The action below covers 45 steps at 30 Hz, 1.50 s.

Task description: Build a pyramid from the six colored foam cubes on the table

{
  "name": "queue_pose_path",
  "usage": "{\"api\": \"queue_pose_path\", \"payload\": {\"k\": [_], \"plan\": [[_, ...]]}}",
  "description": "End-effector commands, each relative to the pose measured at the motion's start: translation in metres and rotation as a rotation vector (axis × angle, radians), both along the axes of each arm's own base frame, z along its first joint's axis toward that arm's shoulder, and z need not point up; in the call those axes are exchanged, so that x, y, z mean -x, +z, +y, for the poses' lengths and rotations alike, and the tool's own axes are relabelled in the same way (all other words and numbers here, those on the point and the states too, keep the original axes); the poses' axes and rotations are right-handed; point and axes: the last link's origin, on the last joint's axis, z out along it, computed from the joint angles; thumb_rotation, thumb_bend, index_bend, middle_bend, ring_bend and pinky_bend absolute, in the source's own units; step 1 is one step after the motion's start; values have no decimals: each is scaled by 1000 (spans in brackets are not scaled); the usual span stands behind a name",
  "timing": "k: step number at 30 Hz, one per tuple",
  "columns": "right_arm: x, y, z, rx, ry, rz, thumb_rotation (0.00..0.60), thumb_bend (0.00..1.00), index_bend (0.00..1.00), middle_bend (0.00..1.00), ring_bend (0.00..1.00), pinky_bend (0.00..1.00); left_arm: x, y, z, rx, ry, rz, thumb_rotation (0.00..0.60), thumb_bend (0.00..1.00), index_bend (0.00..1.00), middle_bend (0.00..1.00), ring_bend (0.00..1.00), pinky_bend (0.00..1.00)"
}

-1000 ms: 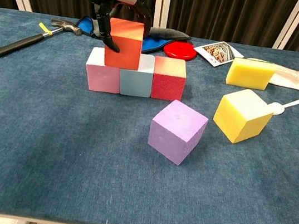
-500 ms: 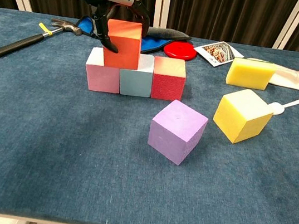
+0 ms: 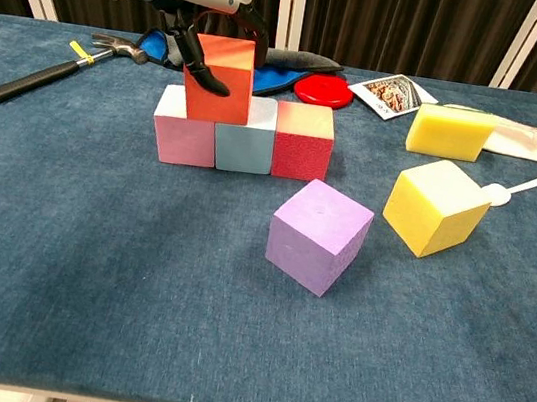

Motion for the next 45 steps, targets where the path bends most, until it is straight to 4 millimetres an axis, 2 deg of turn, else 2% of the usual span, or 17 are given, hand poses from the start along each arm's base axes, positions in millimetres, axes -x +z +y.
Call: {"api": "queue_pose_path", "payload": {"k": [1, 5, 10, 11, 14, 15, 17, 21, 23, 29, 35, 40, 45], "plan": [[0, 0, 0, 0, 0, 0, 600, 200, 0, 98, 7, 22, 0, 0, 0, -1, 0, -1, 346, 205, 228, 198, 244, 331], [0, 0, 1, 2, 1, 0, 600, 200, 0, 98, 7, 22, 0, -1, -2, 2, -4, 2, 253, 194, 189, 146, 200, 320], [2, 1, 0, 1, -2, 0, 600, 200, 0, 98, 7, 22, -3, 4, -4, -5, -3, -36, 124, 157, 94, 19, 82, 242], [2, 1, 0, 0, -3, 1, 600, 201, 0, 98, 7, 22, -5, 8, -5, -15, -5, -56, 106, 157, 85, 9, 71, 230], [2, 2, -1, -6, 0, 5, 600, 201, 0, 99, 7, 23, -7, 28, -8, -51, 10, -144, 104, 157, 74, 0, 59, 214], [2, 2, -2, -12, 2, 8, 600, 201, 0, 99, 7, 29, -6, 35, -9, -67, 16, -173, 118, 156, 74, 0, 60, 212], [0, 4, -6, -32, 13, 18, 600, 201, 0, 98, 7, 44, 1, 55, -12, -110, 38, -230, 185, 157, 74, 3, 60, 211], [-10, 5, -23, -85, 65, 74, 600, 201, 0, 120, 8, 84, 27, 87, -24, -196, 97, -273, 401, 155, 79, 11, 61, 210], [-18, 2, -38, -125, 99, 122, 600, 193, 2, 134, 9, 100, 46, 98, -34, -223, 144, -267, 435, 155, 83, 14, 62, 210], [-41, -22, -81, -251, 180, 283, 600, 137, 16, 138, 11, 109, 93, 119, -65, -276, 278, -271, 448, 155, 84, 25, 62, 211], [-56, -44, -116, -291, 225, 387, 600, 123, 49, 136, 10, 110, 128, 128, -92, -301, 369, -276, 454, 155, 84, 27, 62, 210], [-54, -56, -130, -329, 208, 419, 600, 123, 68, 134, 10, 110, 145, 133, -105, -306, 405, -288, 445, 156, 84, 27, 62, 210], [-53, -68, -133, -345, 212, 397, 600, 123, 82, 133, 10, 110, 150, 135, -109, -312, 414, -312, 441, 155, 84, 27, 62, 210]]}}
